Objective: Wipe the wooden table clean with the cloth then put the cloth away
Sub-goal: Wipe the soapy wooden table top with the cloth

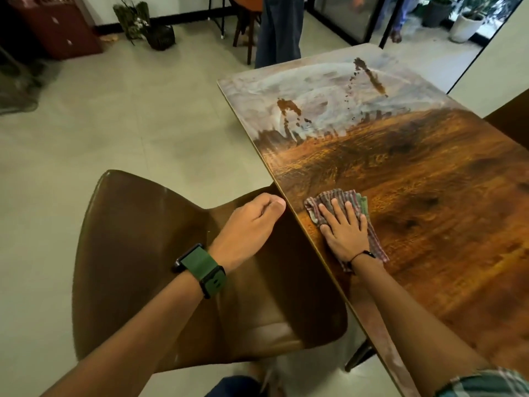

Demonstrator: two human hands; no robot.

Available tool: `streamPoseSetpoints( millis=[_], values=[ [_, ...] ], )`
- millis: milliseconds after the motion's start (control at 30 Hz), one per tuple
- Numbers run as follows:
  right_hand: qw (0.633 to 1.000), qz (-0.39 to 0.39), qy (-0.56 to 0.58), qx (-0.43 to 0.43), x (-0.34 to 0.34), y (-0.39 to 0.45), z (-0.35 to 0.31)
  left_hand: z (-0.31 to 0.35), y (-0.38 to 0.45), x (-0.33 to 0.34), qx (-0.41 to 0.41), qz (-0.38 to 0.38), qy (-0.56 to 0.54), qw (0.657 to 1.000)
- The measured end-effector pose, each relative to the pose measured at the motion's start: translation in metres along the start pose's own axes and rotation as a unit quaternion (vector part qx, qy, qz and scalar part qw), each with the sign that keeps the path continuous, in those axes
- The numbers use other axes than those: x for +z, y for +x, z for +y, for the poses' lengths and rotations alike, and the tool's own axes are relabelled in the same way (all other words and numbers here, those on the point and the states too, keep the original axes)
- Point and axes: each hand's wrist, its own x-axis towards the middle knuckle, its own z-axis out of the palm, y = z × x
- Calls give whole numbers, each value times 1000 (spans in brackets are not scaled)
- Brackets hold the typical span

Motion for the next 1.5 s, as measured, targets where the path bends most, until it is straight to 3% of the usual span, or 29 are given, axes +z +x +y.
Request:
streamPoseSetpoints(
  millis=[167,467,600,767,1300,1500],
  values=[
    [999,6,14,39,2,-15,-15,13,-5,-40,48,-30,-15,998],
    [978,3,77,196,-1,16,-79,-2,48,-144,110,-126,-132,977],
    [958,5,99,270,-5,38,-110,-30,74,-211,102,-161,-146,971],
    [944,-7,111,311,-8,57,-143,-63,104,-280,66,-139,-163,975],
    [933,5,130,335,-6,69,-149,-105,211,-329,15,-174,-150,973],
    [959,10,119,256,-22,136,-168,-102,290,-327,12,-215,-69,974]
  ],
)
